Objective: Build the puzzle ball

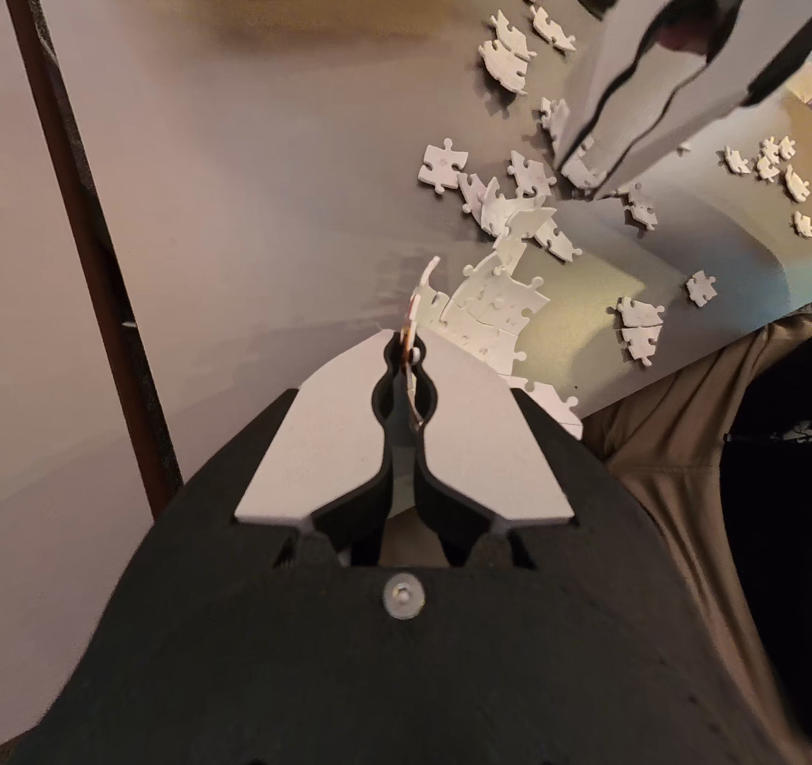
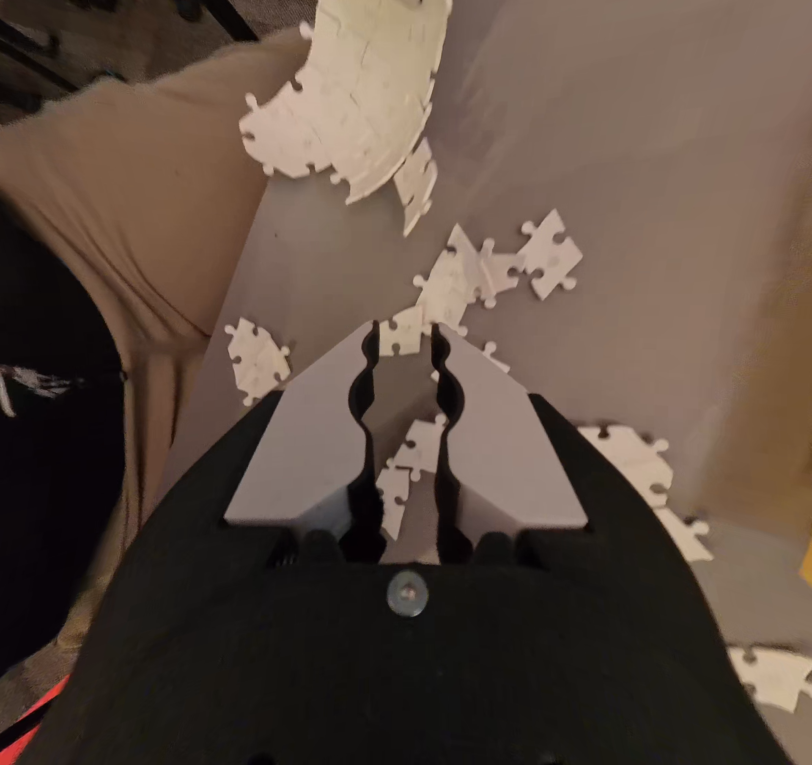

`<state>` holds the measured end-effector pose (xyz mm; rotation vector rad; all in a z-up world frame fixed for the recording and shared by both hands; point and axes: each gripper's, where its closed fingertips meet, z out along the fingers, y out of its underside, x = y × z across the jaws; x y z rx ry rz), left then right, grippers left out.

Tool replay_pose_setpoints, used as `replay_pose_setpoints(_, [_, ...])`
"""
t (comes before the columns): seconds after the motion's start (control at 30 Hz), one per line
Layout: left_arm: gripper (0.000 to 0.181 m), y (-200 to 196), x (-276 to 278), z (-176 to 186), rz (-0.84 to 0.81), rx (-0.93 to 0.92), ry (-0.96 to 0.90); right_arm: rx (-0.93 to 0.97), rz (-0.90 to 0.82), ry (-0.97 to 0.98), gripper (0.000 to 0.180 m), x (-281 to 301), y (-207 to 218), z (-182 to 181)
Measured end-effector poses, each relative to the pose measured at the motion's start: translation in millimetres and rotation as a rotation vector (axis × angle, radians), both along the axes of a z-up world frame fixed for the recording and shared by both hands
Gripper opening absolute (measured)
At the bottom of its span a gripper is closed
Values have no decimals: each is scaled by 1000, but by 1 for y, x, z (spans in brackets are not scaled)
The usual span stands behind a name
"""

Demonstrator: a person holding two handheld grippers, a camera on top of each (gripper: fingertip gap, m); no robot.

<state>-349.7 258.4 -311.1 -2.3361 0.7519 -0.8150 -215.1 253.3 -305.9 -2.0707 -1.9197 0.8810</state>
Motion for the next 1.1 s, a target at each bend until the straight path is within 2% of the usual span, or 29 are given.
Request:
replay_pose_setpoints(0.13, [4,1,2,1,16,4,-16,73,-29,-30,22,15,-11,-14])
replay_pose_setpoints(0.37, [4,0,3,0,29,0,-33,183,-70,-14,22,7,-22,-32])
replay_pose_setpoints(0.57, [4,1,2,1,36,9,-42,232,-58,-49,18,20,-20,-34])
replay_pose_setpoints(0.7, [4,2,1,2,37,11,-52,280,-72,-110,24,41,-9,-33])
replay_pose_setpoints(0.8, [4,2,2,2,34,12,-55,282,-99,-86,26,46,-11,-22])
replay_pose_setpoints(0.97, [4,3,1,2,37,10,-61,203,-19,-12,34,40,-57,-10])
replay_pose_setpoints(1.1, [4,3,3,2,33,8,-64,139,44,-1,44,31,-97,-16])
